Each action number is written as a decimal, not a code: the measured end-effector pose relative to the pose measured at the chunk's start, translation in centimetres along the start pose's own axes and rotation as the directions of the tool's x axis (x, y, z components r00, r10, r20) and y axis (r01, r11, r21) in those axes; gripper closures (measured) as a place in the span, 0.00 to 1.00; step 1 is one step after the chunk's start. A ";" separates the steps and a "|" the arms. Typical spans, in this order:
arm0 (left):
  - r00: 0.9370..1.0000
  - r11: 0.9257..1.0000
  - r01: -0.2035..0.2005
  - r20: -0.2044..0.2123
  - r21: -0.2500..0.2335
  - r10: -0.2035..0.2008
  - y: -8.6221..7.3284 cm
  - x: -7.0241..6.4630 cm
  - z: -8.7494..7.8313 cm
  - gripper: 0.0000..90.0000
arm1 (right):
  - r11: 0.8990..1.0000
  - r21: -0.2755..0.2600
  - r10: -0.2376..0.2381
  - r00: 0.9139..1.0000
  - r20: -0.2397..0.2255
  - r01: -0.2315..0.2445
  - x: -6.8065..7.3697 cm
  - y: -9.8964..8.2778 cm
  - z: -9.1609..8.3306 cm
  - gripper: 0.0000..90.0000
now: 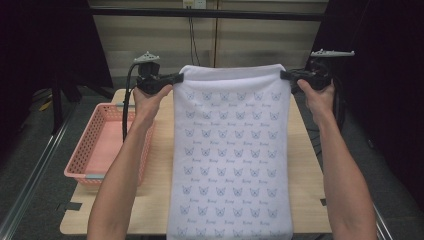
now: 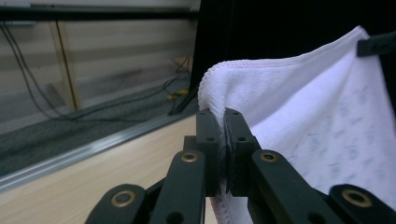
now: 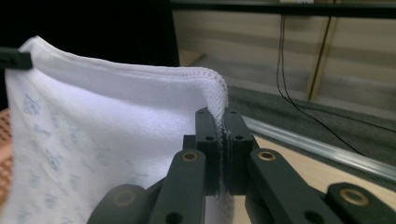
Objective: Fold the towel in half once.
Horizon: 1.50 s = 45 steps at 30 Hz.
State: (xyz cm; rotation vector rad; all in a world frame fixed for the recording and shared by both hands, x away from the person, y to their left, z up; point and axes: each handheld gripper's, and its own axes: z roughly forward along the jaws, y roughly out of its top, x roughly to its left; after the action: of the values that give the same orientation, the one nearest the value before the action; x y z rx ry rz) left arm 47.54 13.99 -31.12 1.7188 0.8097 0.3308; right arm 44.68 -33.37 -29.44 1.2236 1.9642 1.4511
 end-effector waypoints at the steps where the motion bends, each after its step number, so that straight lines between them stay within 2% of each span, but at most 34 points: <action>1: 1.000 1.000 -0.007 0.003 0.007 0.007 -0.1 -0.2 -0.1 0.96 | 1.000 -0.005 0.000 1.000 -0.004 0.000 0.0 0.0 -0.1 0.96; 3: 1.000 0.999 -0.021 0.007 0.033 0.021 -0.9 -0.4 -0.3 0.96 | 1.000 0.008 -0.001 1.000 -0.012 0.001 0.0 -0.7 -0.1 0.96; 5: 1.000 0.999 -0.008 0.021 0.051 0.007 -2.0 -0.6 -0.7 0.96 | 1.000 0.026 0.001 1.000 -0.019 0.000 0.1 -1.7 -0.2 0.96; 8: 0.999 0.998 -0.009 0.043 0.061 0.007 -3.6 -1.1 -1.6 0.96 | 1.000 0.030 -0.001 0.998 -0.055 0.002 0.7 -3.4 -1.0 0.97; 9: 0.999 0.996 -0.021 0.046 0.083 0.018 -4.1 -1.5 -2.0 0.96 | 1.000 0.026 -0.003 0.998 -0.068 0.005 0.9 -3.7 -1.2 0.97; 11: 0.999 0.997 -0.026 0.049 0.074 0.022 -4.9 -2.1 -2.7 0.96 | 1.000 0.014 -0.013 0.995 -0.101 0.014 1.6 -4.6 -2.3 0.96; 13: 0.997 0.993 -0.063 0.039 0.104 0.059 -5.9 -2.9 -3.3 0.96 | 0.999 0.020 -0.028 0.992 -0.126 0.031 2.3 -5.4 -3.3 0.96; 16: 0.996 0.994 -0.065 0.064 0.091 0.059 -7.2 -4.1 -4.7 0.96 | 0.998 0.029 -0.042 0.987 -0.158 0.047 3.4 -6.7 -4.8 0.96; 18: 0.994 0.993 -0.072 0.084 0.099 0.063 -7.9 -4.9 -5.7 0.96 | 0.995 0.059 -0.064 0.982 -0.175 0.076 4.6 -8.1 -6.0 0.96; 19: 0.992 0.990 -0.095 0.089 0.106 0.086 -8.5 -5.5 -6.3 0.96 | 0.994 0.066 -0.073 0.981 -0.177 0.085 5.0 -8.7 -6.4 0.96; 22: 0.992 0.991 -0.069 0.111 0.114 0.057 -10.0 -6.6 -7.6 0.96 | 0.991 0.093 -0.077 0.977 -0.198 0.097 6.6 -11.3 -8.3 0.96; 24: 0.989 0.987 -0.089 0.132 0.133 0.072 -11.7 -7.7 -8.3 0.96 | 0.989 0.104 -0.086 0.974 -0.208 0.109 7.8 -13.2 -9.4 0.97; 26: 0.986 0.982 -0.097 0.151 0.163 0.072 -13.2 -8.4 -9.1 0.96 | 0.990 0.107 -0.061 0.972 -0.225 0.087 8.7 -15.1 -10.5 0.97; 27: 0.985 0.982 -0.086 0.161 0.170 0.058 -14.0 -8.7 -9.5 0.96 | 0.990 0.118 -0.043 0.972 -0.231 0.072 9.0 -16.1 -10.9 0.97; 30: 0.984 0.977 -0.066 0.177 0.204 0.030 -16.3 -9.3 -10.9 0.96 | 0.982 0.179 -0.020 0.970 -0.241 0.065 10.1 -18.9 -11.9 0.97; 31: 0.983 0.977 -0.049 0.185 0.207 0.010 -16.8 -9.5 -11.2 0.96 | 0.979 0.197 -0.010 0.968 -0.250 0.061 10.4 -19.7 -12.1 0.97; 32: 0.980 0.974 -0.036 0.197 0.224 -0.009 -17.6 -9.8 -11.5 0.96 | 0.976 0.208 -0.001 0.968 -0.252 0.055 10.7 -20.2 -12.3 0.97; 33: 0.983 0.970 -0.035 0.185 0.240 -0.010 -18.3 -10.4 -11.8 0.96 | 0.973 0.228 0.009 0.968 -0.249 0.049 11.0 -21.0 -12.4 0.97; 34: 0.982 0.968 -0.047 0.189 0.245 0.000 -19.1 -11.0 -12.1 0.96 | 0.967 0.250 0.018 0.969 -0.247 0.046 11.4 -21.8 -12.6 0.97; 35: 0.980 0.962 -0.062 0.201 0.267 0.008 -19.8 -11.6 -12.4 0.96 | 0.963 0.266 0.024 0.968 -0.251 0.045 11.6 -22.4 -12.7 0.97; 36: 0.978 0.954 -0.071 0.208 0.291 0.009 -20.4 -11.9 -12.4 0.96 | 0.956 0.291 0.028 0.971 -0.238 0.044 11.9 -23.1 -12.8 0.97; 38: 0.975 0.947 -0.034 0.217 0.320 -0.038 -21.8 -11.7 -12.4 0.96 | 0.944 0.327 0.035 0.970 -0.239 0.047 12.2 -23.9 -12.9 0.97; 40: 0.979 0.936 -0.013 0.193 0.352 -0.059 -22.8 -11.4 -12.2 0.96 | 0.934 0.354 0.051 0.971 -0.234 0.036 12.2 -24.9 -12.6 0.97; 41: 0.978 0.928 -0.018 0.199 0.372 -0.061 -23.0 -11.4 -12.1 0.96 | 0.929 0.369 0.057 0.969 -0.241 0.037 12.2 -25.3 -12.2 0.97; 42: 0.979 0.922 -0.025 0.197 0.385 -0.056 -23.3 -11.6 -11.9 0.96 | 0.920 0.390 0.052 0.973 -0.226 0.041 12.3 -25.8 -11.8 0.97; 43: 0.979 0.915 -0.026 0.196 0.404 -0.059 -23.5 -11.6 -11.7 0.96 | 0.901 0.429 0.045 0.975 -0.219 0.055 12.5 -26.2 -11.3 0.97; 44: 0.978 0.904 -0.025 0.197 0.427 -0.066 -23.9 -11.7 -11.4 0.96 | 0.896 0.441 0.042 0.976 -0.215 0.059 12.5 -26.4 -11.1 0.97; 45: 0.977 0.899 -0.031 0.201 0.438 -0.064 -24.1 -11.7 -11.3 0.96 | 0.891 0.451 0.051 0.977 -0.208 0.050 12.4 -26.6 -10.9 0.97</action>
State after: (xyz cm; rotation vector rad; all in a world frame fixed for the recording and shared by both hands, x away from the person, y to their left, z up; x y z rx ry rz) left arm 23.96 17.23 -47.89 2.1244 0.7796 -0.0588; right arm 19.19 -31.08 -47.46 1.2906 2.5573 1.1967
